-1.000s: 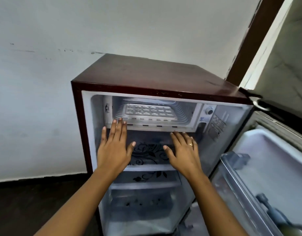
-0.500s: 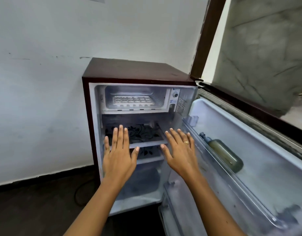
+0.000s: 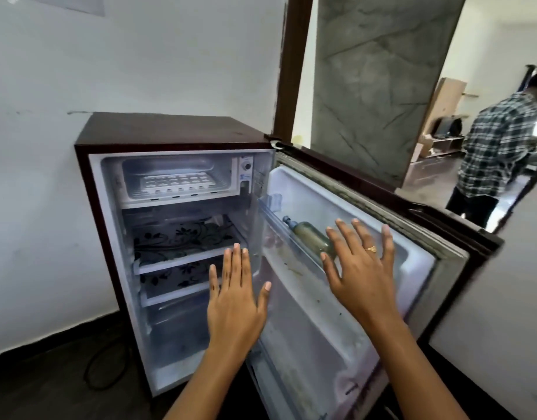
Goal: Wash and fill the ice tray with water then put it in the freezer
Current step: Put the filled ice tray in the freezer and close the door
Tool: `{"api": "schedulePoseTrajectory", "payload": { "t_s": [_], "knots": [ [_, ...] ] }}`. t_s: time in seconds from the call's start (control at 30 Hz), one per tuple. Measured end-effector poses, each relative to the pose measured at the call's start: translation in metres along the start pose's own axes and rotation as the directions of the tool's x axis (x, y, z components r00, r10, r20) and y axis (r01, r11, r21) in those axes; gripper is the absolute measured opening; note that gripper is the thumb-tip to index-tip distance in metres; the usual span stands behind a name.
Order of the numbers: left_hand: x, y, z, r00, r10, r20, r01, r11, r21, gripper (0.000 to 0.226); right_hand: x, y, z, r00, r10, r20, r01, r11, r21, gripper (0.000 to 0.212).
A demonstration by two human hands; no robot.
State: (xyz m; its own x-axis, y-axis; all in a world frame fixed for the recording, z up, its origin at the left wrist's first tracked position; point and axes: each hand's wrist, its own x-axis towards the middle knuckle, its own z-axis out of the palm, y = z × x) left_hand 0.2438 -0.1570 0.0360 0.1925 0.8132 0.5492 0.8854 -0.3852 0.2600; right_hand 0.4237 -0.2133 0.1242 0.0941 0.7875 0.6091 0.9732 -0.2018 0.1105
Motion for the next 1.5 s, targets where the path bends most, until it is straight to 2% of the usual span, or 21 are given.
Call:
{"api": "schedulePoseTrajectory", "payload": {
  "t_s": [0.13,0.3,0.47,0.6,0.73,0.83,0.97,1.17,1.27,1.5],
  "knots": [
    [-0.001,0.044,0.007,0.999,0.047,0.021,-0.046,0.998,-0.042,0.069,-0.007,0.043,-0.027,0.992,0.066,-0.110,-0.073,0.996,-0.056,0.046],
    [-0.004,0.099,0.014,0.994,0.106,0.039,-0.102,0.991,-0.087,0.067,-0.019,0.096,-0.046,0.971,0.168,-0.168,-0.178,0.983,-0.048,0.049],
    [-0.014,0.140,0.019,0.986,0.141,0.086,-0.131,0.985,-0.112,0.065,-0.029,0.139,-0.044,0.962,0.239,-0.132,-0.224,0.967,0.120,0.060],
    [-0.022,0.159,0.025,0.976,0.165,0.145,-0.146,0.981,-0.131,0.062,-0.030,0.147,-0.042,0.975,0.192,-0.107,-0.143,0.924,0.355,0.064],
    [-0.031,0.166,0.029,0.974,0.143,0.174,-0.111,0.978,-0.179,0.065,-0.033,0.151,-0.040,0.961,0.234,-0.146,-0.141,0.872,0.469,0.062],
    [-0.033,0.166,0.028,0.982,0.084,0.168,-0.055,0.983,-0.173,0.072,-0.036,0.155,-0.038,0.960,0.223,-0.171,-0.115,0.866,0.486,0.062],
    [-0.034,0.166,0.023,0.982,0.022,0.187,0.000,0.993,-0.117,0.077,-0.038,0.159,-0.039,0.962,0.128,-0.242,-0.002,0.886,0.463,0.058],
    [-0.040,0.147,0.009,0.972,-0.106,0.209,0.124,0.989,-0.076,0.071,-0.049,0.143,-0.045,0.938,0.057,-0.341,0.130,0.856,0.501,0.050],
    [-0.042,0.125,0.000,0.971,-0.142,0.194,0.155,0.986,-0.055,0.081,-0.052,0.123,-0.049,0.925,0.023,-0.378,0.194,0.829,0.524,0.046],
    [-0.040,0.063,-0.019,0.961,-0.243,0.135,0.238,0.970,0.047,0.080,-0.051,0.073,-0.050,0.893,-0.128,-0.432,0.381,0.727,0.571,0.046]
  ]
}}
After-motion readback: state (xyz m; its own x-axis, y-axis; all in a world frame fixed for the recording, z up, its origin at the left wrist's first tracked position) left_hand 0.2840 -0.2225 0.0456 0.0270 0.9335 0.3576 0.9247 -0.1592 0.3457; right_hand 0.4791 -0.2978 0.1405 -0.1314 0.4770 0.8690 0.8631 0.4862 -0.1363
